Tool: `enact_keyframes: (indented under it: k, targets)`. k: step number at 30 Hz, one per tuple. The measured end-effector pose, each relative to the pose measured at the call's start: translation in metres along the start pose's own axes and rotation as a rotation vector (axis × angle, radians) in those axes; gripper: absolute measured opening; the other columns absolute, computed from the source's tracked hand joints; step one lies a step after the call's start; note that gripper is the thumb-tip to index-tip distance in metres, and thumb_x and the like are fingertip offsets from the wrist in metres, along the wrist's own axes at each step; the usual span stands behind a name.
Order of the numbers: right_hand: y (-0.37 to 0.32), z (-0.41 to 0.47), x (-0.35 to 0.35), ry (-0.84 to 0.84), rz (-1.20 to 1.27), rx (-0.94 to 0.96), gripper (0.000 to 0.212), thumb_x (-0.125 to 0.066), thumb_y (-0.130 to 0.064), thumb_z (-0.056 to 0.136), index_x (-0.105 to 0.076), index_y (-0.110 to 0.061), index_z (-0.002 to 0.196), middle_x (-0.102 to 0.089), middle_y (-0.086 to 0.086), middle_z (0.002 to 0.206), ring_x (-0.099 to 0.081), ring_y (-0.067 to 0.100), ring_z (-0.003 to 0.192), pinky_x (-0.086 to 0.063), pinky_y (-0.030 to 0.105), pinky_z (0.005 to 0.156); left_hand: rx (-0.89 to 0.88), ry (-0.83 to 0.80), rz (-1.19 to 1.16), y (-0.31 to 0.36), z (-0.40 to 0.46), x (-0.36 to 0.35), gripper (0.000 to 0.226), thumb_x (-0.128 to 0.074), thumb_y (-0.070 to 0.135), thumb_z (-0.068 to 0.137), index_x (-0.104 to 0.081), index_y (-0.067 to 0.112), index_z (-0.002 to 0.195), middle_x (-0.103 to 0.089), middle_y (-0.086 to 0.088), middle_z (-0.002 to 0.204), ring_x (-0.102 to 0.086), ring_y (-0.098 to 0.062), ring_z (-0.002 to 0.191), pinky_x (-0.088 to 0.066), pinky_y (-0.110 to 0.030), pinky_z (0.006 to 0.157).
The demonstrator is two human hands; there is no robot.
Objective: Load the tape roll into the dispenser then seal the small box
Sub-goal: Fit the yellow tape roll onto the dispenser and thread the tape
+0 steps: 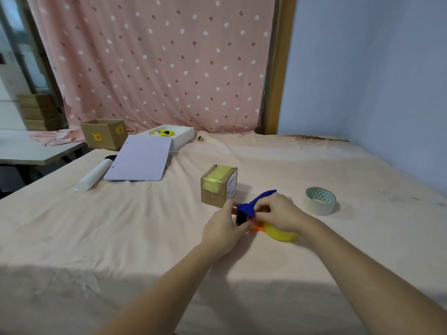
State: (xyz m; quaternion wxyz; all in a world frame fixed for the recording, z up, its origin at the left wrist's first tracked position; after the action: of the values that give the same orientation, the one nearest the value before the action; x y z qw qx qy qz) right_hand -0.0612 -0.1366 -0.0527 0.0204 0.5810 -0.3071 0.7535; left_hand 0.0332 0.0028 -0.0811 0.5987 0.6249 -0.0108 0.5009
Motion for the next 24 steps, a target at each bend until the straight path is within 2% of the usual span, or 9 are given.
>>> enact_keyframes:
  k: [2,6,9,12,15,20,24]
  targets:
    - [-0.001,0.000,-0.001,0.014,-0.008,0.007,0.006,-0.070,-0.032,0.088,-0.075,-0.029,0.087,-0.069,-0.016,0.078,-0.056,0.014,0.093,-0.032,0.038,0.090,0.005,0.001,-0.002,0.000,0.001,0.001,0.048,-0.073,0.044,0.086,-0.053,0.031,0.127,-0.068,0.012,0.126,-0.065,-0.018,0.095,-0.044,-0.032,0.077]
    - [-0.004,-0.001,0.000,0.035,-0.051,0.038,0.007,-0.071,-0.038,0.088,-0.073,-0.032,0.084,-0.065,-0.015,0.076,-0.054,0.014,0.087,-0.032,0.037,0.086,-0.012,0.004,0.020,-0.001,0.004,0.002,0.041,-0.070,0.041,0.091,-0.056,0.028,0.127,-0.071,0.010,0.125,-0.064,-0.017,0.096,-0.043,-0.030,0.076]
    - [-0.004,-0.002,0.000,0.037,-0.042,0.046,0.009,-0.070,-0.037,0.089,-0.075,-0.031,0.086,-0.069,-0.012,0.082,-0.055,0.015,0.091,-0.033,0.037,0.088,-0.048,0.006,0.061,0.000,0.004,0.001,0.039,-0.067,0.041,0.092,-0.057,0.027,0.127,-0.072,0.008,0.122,-0.067,-0.020,0.096,-0.048,-0.031,0.076]
    - [-0.004,-0.004,-0.001,0.031,-0.038,0.047,0.010,-0.070,-0.034,0.090,-0.071,-0.033,0.080,-0.071,-0.010,0.085,-0.053,0.018,0.096,-0.030,0.037,0.087,-0.077,0.003,0.108,0.002,0.004,0.000,0.044,-0.067,0.047,0.088,-0.056,0.029,0.127,-0.071,0.010,0.119,-0.068,-0.021,0.092,-0.054,-0.037,0.078]
    - [-0.003,-0.005,-0.002,0.013,-0.031,0.038,0.013,-0.071,-0.033,0.089,-0.068,-0.037,0.078,-0.070,-0.013,0.086,-0.052,0.020,0.099,-0.027,0.036,0.087,-0.081,0.008,0.119,0.004,0.005,-0.001,0.048,-0.072,0.054,0.082,-0.058,0.030,0.121,-0.070,0.011,0.112,-0.065,-0.020,0.096,-0.054,-0.040,0.080]
    - [-0.005,-0.005,0.000,0.016,-0.037,0.035,0.016,-0.070,-0.033,0.090,-0.067,-0.040,0.076,-0.074,-0.010,0.091,-0.055,0.018,0.096,-0.033,0.039,0.091,-0.094,0.019,0.135,0.005,0.011,-0.002,0.039,-0.072,0.047,0.087,-0.061,0.027,0.119,-0.071,0.005,0.109,-0.064,-0.022,0.095,-0.054,-0.039,0.081]
    - [-0.006,-0.003,0.001,0.006,-0.013,0.035,0.024,-0.071,-0.031,0.091,-0.065,-0.043,0.071,-0.071,-0.012,0.084,-0.053,0.015,0.092,-0.030,0.037,0.087,-0.140,0.024,0.176,0.008,0.012,-0.002,0.030,-0.065,0.038,0.093,-0.061,0.023,0.119,-0.072,0.001,0.110,-0.065,-0.026,0.097,-0.052,-0.038,0.079]
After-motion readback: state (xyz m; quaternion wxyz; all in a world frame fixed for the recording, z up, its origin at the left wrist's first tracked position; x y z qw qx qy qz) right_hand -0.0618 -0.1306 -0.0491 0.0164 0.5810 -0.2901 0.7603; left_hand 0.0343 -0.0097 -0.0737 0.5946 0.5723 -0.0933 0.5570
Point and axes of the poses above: each hand's wrist, its own z-axis towards the middle knuckle, its own x-axis out of the back of the hand, y = z × x, the point moved 6 cm from there along z, towards the middle knuckle
